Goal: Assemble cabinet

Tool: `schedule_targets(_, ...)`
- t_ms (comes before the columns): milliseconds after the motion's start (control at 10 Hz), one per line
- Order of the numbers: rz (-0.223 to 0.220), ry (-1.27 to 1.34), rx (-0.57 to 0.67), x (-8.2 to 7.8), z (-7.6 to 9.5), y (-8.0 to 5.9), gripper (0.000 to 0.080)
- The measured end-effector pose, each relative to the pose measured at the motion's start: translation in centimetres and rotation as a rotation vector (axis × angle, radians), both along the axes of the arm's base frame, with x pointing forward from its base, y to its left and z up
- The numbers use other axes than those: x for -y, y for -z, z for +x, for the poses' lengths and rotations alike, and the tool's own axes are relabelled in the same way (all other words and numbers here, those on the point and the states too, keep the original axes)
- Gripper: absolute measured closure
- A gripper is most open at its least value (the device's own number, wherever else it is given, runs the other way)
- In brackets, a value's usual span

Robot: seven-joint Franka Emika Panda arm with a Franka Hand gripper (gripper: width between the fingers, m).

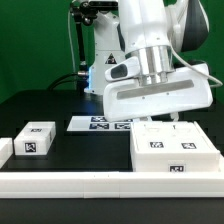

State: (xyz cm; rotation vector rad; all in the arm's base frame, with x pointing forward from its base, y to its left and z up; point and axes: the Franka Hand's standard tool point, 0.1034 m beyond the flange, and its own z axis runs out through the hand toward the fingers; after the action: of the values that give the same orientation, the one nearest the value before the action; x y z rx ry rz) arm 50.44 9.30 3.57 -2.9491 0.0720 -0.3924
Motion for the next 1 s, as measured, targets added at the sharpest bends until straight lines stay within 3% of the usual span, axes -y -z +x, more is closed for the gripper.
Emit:
schedule_targets(300,0.01,-0.009,-0.094,1.7,1.0,-5.2,0.0577)
schedule_targets(400,0.012,-0.008,-0.085,1.5,1.5,-5.7,0.0577)
schedule_targets(800,0.015,-0.008,-0.113,1.4,0.9,-5.2,0.0577)
schedule_targets(1000,0.024,0.003,-0.245,1.0,0.3,-7.9,0.0577)
